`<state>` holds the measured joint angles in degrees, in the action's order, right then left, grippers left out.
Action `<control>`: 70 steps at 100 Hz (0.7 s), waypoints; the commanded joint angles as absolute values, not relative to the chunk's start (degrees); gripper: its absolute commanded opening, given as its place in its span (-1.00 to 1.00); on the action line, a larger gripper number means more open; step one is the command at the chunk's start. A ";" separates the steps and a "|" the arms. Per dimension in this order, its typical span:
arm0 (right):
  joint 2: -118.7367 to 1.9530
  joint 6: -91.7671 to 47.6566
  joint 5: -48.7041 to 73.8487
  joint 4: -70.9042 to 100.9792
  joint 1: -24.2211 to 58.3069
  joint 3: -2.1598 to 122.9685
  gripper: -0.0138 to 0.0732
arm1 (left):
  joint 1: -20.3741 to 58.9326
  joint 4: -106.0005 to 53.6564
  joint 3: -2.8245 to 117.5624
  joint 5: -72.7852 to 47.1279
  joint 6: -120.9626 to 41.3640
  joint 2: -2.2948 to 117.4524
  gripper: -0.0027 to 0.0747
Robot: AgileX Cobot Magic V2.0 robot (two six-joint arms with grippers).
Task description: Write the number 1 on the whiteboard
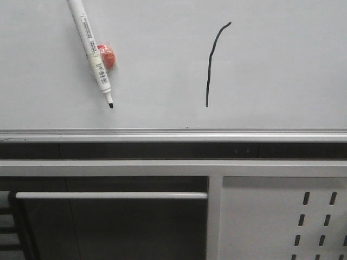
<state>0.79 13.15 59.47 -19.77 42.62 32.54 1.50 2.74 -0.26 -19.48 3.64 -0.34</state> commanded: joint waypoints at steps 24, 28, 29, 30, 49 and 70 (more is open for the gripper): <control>-0.19 12.71 55.35 -21.41 42.33 33.69 -0.86 | 1.53 2.05 -1.64 -15.87 2.90 -1.79 -0.98; -0.19 12.71 55.35 -21.41 42.33 33.69 -0.86 | 1.53 2.31 -1.64 -15.87 2.90 -1.79 -0.98; -0.19 12.71 55.35 -21.41 42.33 33.69 -0.86 | 1.53 2.31 -1.64 -15.87 2.90 -1.79 -0.98; -0.19 12.71 55.35 -21.41 42.33 33.69 -0.86 | 1.53 2.20 -1.64 -15.87 2.90 -1.79 -0.98; -0.19 12.71 55.35 -21.41 42.33 33.69 -0.86 | 1.53 1.32 -1.64 -15.87 3.13 -1.79 -0.98; -0.19 12.71 55.35 -21.41 42.33 33.69 -0.86 | 1.53 1.32 -1.64 -15.87 3.13 -1.79 -0.98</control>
